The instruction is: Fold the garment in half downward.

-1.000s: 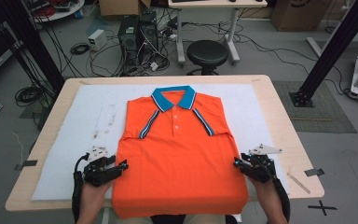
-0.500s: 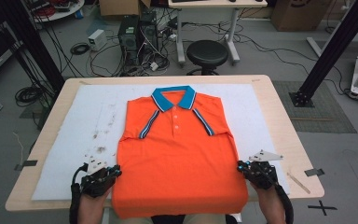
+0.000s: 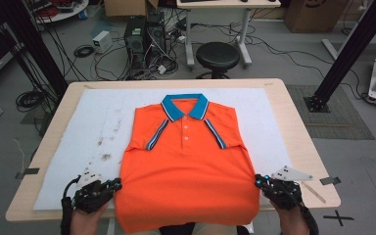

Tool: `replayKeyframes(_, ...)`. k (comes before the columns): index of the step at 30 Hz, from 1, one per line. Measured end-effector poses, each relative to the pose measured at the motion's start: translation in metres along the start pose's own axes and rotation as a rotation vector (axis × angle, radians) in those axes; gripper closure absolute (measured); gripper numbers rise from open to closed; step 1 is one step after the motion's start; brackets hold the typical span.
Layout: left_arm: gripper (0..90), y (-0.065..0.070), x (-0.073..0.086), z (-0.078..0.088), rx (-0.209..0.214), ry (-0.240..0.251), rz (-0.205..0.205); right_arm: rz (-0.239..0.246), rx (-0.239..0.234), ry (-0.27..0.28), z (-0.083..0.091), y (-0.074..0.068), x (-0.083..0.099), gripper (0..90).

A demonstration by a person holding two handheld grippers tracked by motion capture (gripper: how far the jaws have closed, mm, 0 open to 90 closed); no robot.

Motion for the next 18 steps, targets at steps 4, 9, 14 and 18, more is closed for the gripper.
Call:
replayKeyframes(4, 86.3, 0.004, 0.002, 0.01, 0.033, 0.008, 0.012, 0.0, -0.002, 0.012, 0.013, -0.005, 0.003, 88.7)
replayKeyframes(9, 86.1, 0.012, 0.003, 0.019, 0.064, 0.015, -0.002, 0.008, 0.001, 0.011, 0.022, -0.01, 0.009, 88.5)
replayKeyframes(14, 49.3, 0.007, -0.002, 0.014, 0.02, 0.051, 0.002, -0.032, -0.001, -0.011, 0.014, -0.004, 0.012, 68.5)
replayKeyframes(18, 41.4, -0.002, -0.012, 0.007, -0.002, 0.084, 0.018, -0.045, 0.014, 0.004, 0.009, 0.002, 0.008, 63.3)
Point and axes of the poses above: each handheld gripper's, and its own axes: z roughly backward along the jaws, x roughly out of its underside, y roughly to its right, the point moved 8 cm from there along -z, roughly forward along the jaws, and after that the axes turned 1 degree about -z, right-handed, at the moved point
